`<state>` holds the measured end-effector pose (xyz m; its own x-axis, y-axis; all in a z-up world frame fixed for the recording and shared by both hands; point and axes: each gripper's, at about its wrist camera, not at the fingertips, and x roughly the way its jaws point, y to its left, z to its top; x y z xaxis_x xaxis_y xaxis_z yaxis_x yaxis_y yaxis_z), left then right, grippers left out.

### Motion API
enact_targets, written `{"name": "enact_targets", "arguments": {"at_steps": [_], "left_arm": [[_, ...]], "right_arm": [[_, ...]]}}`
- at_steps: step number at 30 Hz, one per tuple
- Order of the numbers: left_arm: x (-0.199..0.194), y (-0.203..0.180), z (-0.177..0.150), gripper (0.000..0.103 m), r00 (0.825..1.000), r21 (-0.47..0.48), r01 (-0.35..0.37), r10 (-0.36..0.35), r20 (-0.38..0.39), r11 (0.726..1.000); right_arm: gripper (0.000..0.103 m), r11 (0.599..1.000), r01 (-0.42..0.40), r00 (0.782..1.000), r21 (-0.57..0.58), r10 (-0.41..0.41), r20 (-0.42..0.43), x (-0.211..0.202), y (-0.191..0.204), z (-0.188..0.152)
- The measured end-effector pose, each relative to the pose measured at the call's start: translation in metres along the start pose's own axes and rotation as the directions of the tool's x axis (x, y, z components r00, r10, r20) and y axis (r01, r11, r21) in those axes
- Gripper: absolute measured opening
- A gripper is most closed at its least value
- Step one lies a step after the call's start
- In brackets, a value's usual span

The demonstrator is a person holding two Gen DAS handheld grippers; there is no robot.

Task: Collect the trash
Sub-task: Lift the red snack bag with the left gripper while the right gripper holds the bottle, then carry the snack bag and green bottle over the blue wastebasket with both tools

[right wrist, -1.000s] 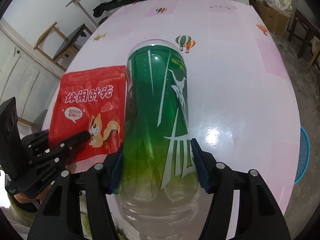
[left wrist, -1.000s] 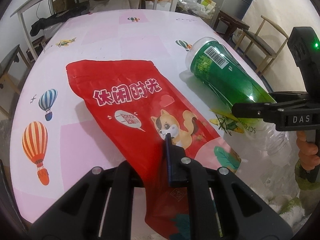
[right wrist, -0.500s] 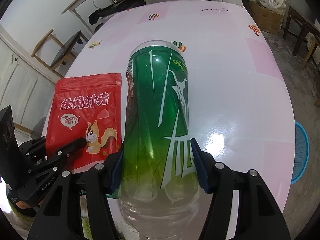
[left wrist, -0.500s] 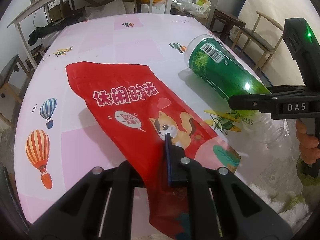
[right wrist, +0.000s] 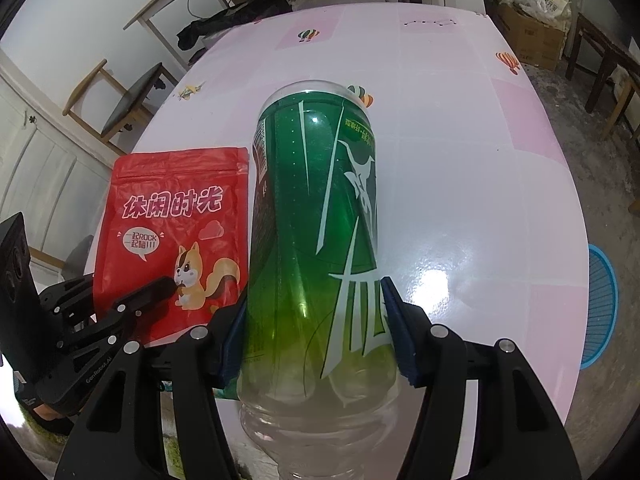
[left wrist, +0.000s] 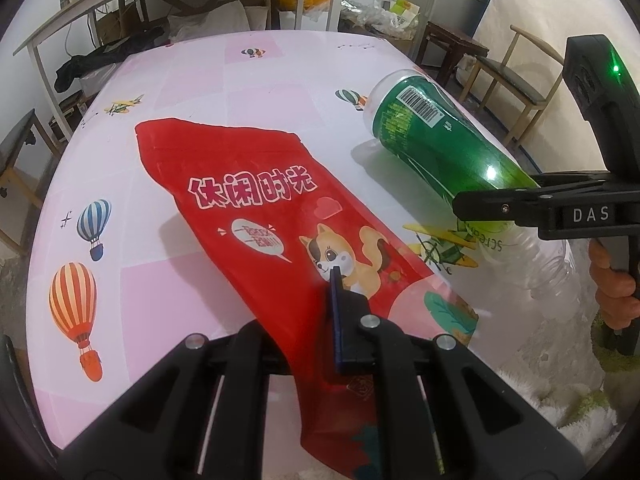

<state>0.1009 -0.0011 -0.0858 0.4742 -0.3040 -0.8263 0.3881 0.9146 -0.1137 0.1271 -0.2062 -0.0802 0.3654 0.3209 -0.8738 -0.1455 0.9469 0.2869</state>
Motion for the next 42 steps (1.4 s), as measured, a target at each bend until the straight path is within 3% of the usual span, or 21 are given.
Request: {"name": "enact_targets", "arguments": {"at_steps": [25,31,36,39,42], "left_arm": [[-0.002,0.0,-0.002,0.006,1.0,-0.005,0.005,-0.005,0.008,1.0],[-0.021,0.004,0.005,0.0,0.995,-0.05,0.084,-0.081,0.064,0.995],[-0.055,-0.015,0.032,0.0,0.973,-0.004,0.166,-0.163,0.166,0.986],[-0.064,-0.04,0.056,0.0,0.948,0.048,0.247,-0.252,0.196,0.968],[-0.067,-0.079,0.085,0.0,0.912,0.128,0.335,-0.356,0.203,0.933]], "right_arm": [[0.059,1.0,0.004,1.0,0.006,-0.004,0.005,0.0,-0.001,0.0],[0.058,0.998,-0.025,0.998,0.05,0.022,0.06,-0.024,-0.013,0.001],[0.058,0.99,0.004,0.977,0.142,-0.034,0.21,-0.085,-0.049,-0.009],[0.058,0.969,0.063,0.95,0.237,-0.131,0.285,-0.129,-0.084,-0.027],[0.058,0.925,0.12,0.908,0.361,-0.249,0.337,-0.174,-0.129,-0.055]]}}
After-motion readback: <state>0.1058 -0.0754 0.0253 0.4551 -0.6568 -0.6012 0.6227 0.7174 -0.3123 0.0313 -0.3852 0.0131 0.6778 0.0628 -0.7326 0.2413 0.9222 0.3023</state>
